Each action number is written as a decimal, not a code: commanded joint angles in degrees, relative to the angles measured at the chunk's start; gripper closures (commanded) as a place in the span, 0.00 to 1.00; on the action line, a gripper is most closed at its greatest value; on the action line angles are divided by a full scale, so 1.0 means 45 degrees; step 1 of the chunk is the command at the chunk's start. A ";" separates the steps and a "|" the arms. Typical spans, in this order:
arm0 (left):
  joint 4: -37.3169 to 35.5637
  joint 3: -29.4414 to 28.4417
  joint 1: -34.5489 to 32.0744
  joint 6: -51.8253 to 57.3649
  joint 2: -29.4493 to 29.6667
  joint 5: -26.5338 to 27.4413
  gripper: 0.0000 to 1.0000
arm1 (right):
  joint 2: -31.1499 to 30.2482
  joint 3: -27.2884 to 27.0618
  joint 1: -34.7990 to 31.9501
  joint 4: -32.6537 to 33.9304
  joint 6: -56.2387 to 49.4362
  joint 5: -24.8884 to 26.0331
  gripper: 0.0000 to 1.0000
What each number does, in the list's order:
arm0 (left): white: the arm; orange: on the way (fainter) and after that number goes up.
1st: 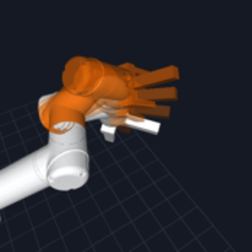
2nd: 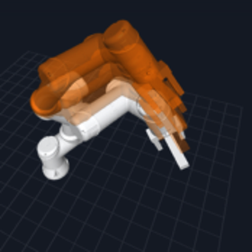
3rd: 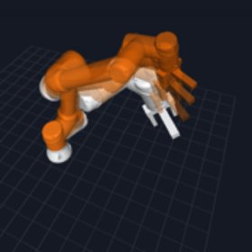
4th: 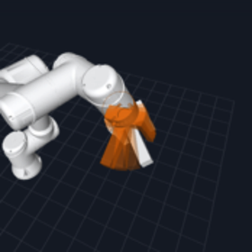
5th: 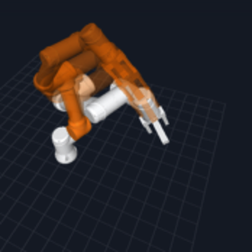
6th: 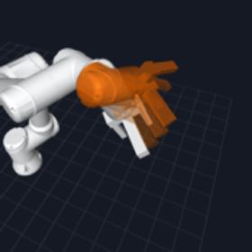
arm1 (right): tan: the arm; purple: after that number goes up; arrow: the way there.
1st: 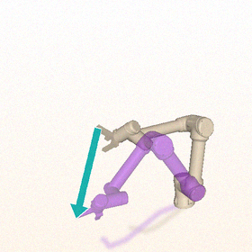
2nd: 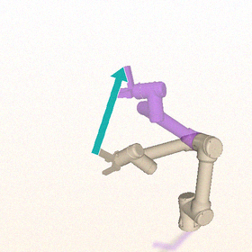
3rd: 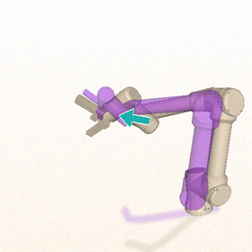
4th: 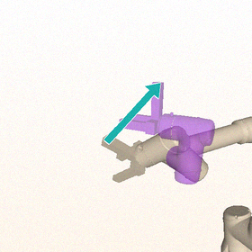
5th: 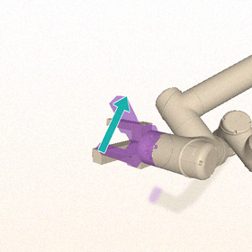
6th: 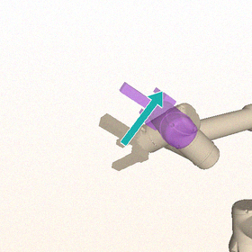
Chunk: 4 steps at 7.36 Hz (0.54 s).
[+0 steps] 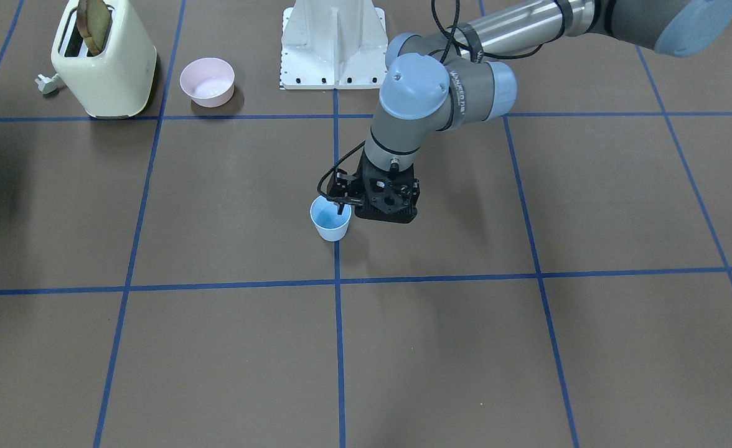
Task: Stack blue cups with both arms
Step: 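Release the cup upright and withdraw the left gripper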
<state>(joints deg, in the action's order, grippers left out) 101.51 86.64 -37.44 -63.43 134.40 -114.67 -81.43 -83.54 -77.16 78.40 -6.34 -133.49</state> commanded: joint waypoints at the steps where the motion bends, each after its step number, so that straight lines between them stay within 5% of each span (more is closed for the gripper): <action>1: -0.0038 0.0629 -0.1264 0.0947 -0.1035 -0.0978 0.02 | -0.0243 0.0009 -0.0080 0.0000 -0.0737 0.0016 0.00; 4: -0.0019 0.0766 -0.3157 0.2934 -0.2245 -0.2420 0.02 | -0.0537 0.0048 -0.0081 0.0000 -0.1460 0.0054 0.02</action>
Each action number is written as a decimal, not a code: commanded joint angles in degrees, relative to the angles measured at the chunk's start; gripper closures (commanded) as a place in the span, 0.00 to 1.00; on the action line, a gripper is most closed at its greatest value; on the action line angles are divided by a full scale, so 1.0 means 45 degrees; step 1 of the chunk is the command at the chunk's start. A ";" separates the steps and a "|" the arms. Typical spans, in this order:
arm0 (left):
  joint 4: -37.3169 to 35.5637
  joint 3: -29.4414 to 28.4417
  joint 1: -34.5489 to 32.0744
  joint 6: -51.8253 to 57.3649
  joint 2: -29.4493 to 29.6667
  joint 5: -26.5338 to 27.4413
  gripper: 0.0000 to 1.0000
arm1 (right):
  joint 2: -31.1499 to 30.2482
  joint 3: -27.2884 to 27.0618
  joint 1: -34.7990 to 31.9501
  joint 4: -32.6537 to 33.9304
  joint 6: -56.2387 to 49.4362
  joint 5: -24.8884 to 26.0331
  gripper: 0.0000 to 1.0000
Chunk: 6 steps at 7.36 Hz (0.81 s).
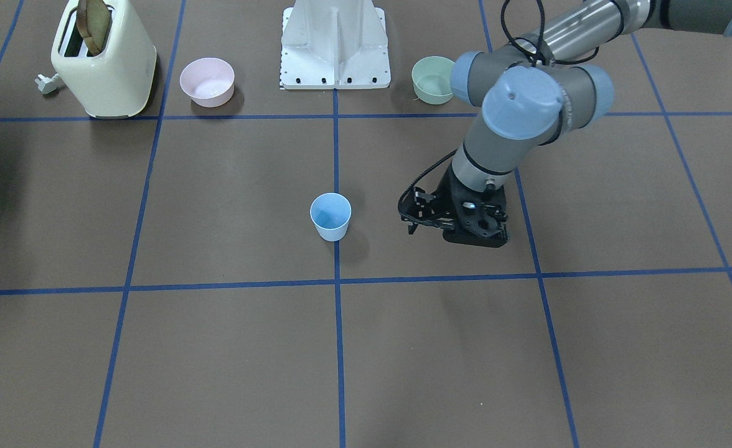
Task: Stack blue cups with both arms
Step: 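Release the cup upright and withdraw the left gripper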
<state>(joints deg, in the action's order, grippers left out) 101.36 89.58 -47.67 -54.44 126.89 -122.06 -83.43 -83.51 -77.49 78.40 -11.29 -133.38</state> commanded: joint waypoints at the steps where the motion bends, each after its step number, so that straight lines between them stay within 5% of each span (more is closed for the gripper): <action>1: 0.0014 0.0306 -0.1625 0.1932 -0.1160 -0.1289 0.03 | -0.0055 0.0081 -0.0006 0.0000 -0.0323 0.0069 0.03; 6: 0.0092 0.0776 -0.2375 0.3876 -0.2688 -0.1529 0.03 | 0.0257 0.0624 0.0014 -0.0251 -0.0030 0.0341 0.14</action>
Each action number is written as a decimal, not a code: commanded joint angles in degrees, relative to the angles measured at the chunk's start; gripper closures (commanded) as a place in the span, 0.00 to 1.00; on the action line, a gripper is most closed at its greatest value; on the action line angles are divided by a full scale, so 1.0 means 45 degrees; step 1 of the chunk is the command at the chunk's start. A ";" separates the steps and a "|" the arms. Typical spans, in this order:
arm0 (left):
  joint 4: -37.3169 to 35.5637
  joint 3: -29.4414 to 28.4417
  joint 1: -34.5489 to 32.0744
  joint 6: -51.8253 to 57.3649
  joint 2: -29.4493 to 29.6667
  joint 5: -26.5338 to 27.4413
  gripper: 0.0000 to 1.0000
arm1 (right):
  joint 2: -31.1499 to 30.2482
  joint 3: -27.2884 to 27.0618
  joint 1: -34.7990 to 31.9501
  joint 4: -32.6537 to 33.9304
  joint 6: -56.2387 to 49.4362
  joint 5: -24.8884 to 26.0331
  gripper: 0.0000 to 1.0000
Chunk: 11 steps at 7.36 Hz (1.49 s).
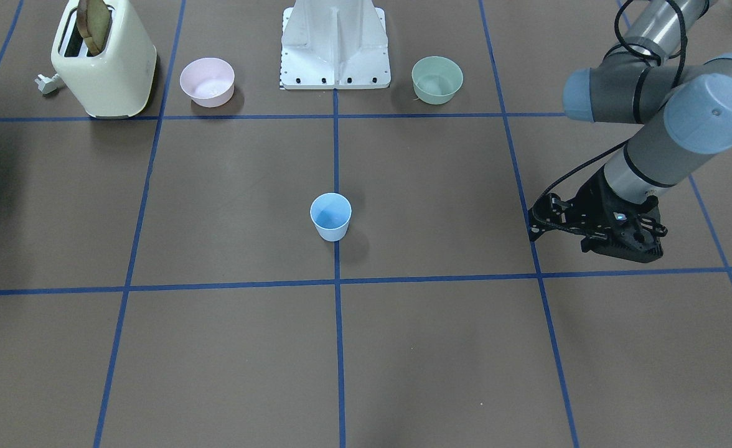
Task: Stack blue cups with both arms
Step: 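Release the cup upright and withdraw the left gripper, then lower the right gripper onto the other light-blue cup and grasp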
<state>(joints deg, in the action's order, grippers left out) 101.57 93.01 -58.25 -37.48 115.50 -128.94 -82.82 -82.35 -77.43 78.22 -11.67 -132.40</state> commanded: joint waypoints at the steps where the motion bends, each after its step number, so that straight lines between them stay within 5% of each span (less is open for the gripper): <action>1: 0.0028 0.0016 -0.0024 0.0105 -0.0159 0.0000 0.03 | 0.0202 0.1144 0.0020 -0.1200 0.0074 0.0125 0.14; 11: 0.0028 -0.0004 -0.0004 0.0105 -0.0178 -0.0019 0.03 | 0.0261 0.1426 0.0722 -0.1503 0.0503 0.0105 0.41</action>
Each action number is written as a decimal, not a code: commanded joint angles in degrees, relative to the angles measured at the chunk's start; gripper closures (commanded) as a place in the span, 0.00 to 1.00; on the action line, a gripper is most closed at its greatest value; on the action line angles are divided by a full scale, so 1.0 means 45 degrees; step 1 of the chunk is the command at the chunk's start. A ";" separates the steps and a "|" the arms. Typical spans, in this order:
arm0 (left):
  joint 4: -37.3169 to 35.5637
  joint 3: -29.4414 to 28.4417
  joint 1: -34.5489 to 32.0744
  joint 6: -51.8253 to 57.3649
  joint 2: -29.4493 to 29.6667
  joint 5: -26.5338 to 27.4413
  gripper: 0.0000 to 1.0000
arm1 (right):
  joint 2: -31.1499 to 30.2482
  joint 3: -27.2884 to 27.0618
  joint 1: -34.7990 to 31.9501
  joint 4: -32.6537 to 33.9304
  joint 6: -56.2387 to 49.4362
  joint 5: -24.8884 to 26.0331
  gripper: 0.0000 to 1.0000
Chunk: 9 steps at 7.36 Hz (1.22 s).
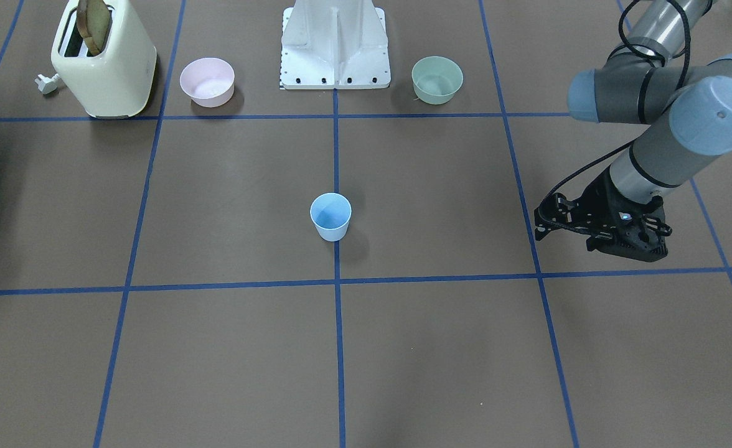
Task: Stack blue cups with both arms
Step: 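Lower the right gripper onto the other light-blue cup and grasp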
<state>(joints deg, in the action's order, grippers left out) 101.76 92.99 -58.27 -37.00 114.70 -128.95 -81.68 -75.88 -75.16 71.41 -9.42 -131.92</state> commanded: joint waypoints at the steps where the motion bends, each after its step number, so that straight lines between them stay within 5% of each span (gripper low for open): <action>1: -0.0015 -0.0001 0.0001 0.0000 -0.0001 -0.0015 0.03 | 0.0007 -0.0032 0.0218 -0.0009 0.0003 0.0000 0.52; 5: -0.0015 0.0019 0.0001 0.0000 -0.0001 -0.0015 0.03 | 0.0124 -0.0169 0.0199 0.0010 0.0003 0.0020 1.00; 9: -0.0034 -0.0001 0.0001 0.0000 -0.0020 0.0004 0.03 | 0.0573 -0.0267 0.0160 -0.0009 0.0724 0.0000 1.00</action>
<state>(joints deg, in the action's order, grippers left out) 101.60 92.99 -58.27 -37.00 114.62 -128.94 -79.71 -76.92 -74.38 71.44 -7.41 -131.89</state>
